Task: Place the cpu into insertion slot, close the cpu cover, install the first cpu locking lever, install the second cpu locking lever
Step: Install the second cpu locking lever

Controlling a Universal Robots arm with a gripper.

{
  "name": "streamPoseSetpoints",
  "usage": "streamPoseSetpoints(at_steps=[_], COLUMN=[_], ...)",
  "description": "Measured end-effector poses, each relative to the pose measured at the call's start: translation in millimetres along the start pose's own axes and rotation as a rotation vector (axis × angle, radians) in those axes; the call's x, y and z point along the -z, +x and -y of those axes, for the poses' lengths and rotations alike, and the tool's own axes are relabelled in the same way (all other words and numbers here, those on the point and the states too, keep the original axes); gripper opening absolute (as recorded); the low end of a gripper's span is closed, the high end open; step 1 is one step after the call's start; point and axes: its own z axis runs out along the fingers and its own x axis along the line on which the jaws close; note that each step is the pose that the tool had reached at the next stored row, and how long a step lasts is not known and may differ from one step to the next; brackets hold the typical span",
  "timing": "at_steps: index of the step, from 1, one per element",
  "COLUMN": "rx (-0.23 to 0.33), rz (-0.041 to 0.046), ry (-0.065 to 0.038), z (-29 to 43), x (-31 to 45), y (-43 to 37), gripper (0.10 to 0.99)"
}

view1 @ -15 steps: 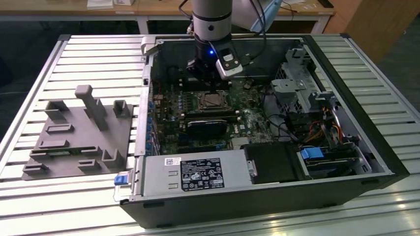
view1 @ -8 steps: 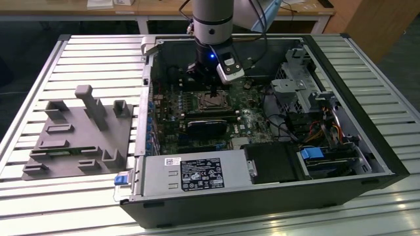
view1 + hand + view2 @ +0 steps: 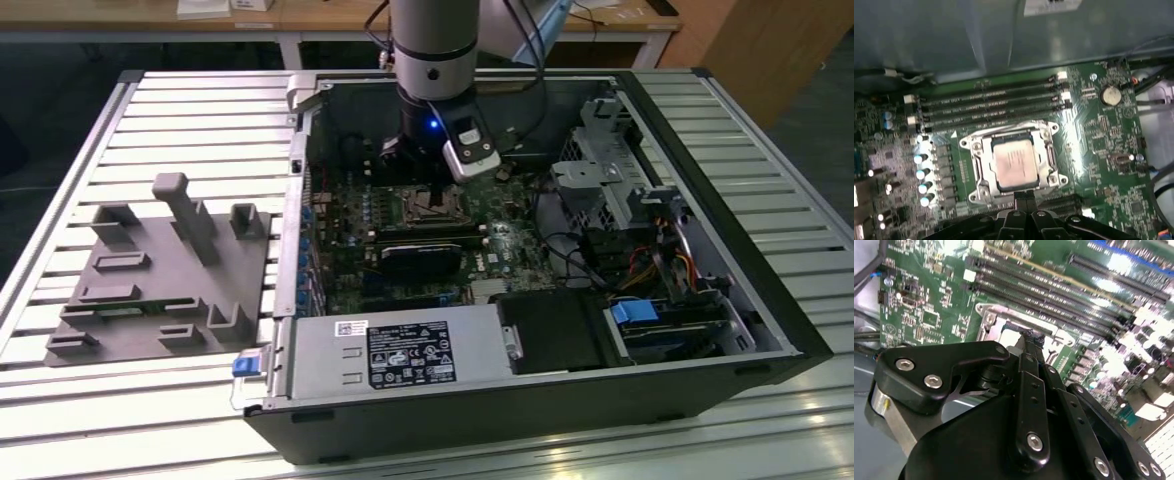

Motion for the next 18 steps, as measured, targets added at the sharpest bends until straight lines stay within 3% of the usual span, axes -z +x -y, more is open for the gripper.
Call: streamPoseSetpoints(at_steps=[7, 18], rx=[0.000, 0.000], rz=[0.0000, -0.0001], ry=[0.000, -0.001], z=[13.1, 18.8], x=[0.5, -1.5], y=[-2.5, 3.6], gripper=[0.106, 0.106])
